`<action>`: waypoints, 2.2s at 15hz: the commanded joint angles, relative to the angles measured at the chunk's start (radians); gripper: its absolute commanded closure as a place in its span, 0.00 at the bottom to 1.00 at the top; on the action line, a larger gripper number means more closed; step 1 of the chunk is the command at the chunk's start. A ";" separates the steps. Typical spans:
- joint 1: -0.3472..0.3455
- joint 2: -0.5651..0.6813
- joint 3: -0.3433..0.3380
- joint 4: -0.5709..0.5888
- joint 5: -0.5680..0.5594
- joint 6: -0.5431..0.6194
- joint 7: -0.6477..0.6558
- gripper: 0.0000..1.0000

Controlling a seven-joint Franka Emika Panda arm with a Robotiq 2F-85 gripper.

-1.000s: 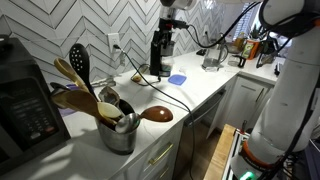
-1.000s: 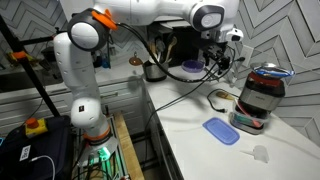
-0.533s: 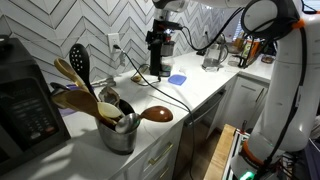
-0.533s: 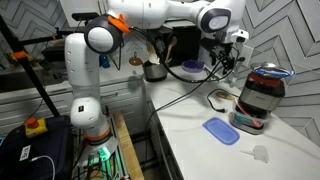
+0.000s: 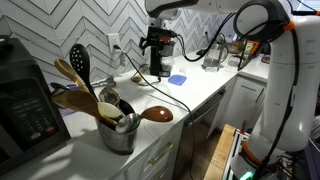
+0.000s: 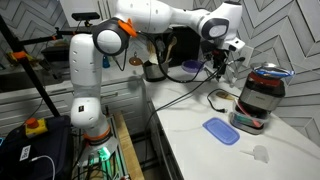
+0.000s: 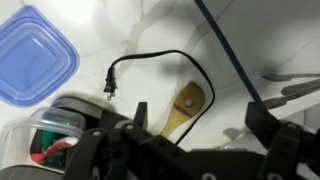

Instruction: Put the cooking stick in the pot having cooking utensils

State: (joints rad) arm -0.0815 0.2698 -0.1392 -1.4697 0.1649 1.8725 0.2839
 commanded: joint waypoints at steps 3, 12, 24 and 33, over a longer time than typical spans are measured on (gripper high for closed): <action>-0.031 0.075 -0.032 0.052 0.001 0.031 0.247 0.00; -0.033 0.083 -0.027 0.063 -0.001 0.023 0.278 0.00; -0.001 0.226 -0.045 0.098 -0.035 0.162 0.572 0.00; -0.002 0.465 -0.036 0.374 -0.140 0.065 0.474 0.00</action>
State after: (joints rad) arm -0.0916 0.6371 -0.1698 -1.2356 0.0585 1.9894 0.7652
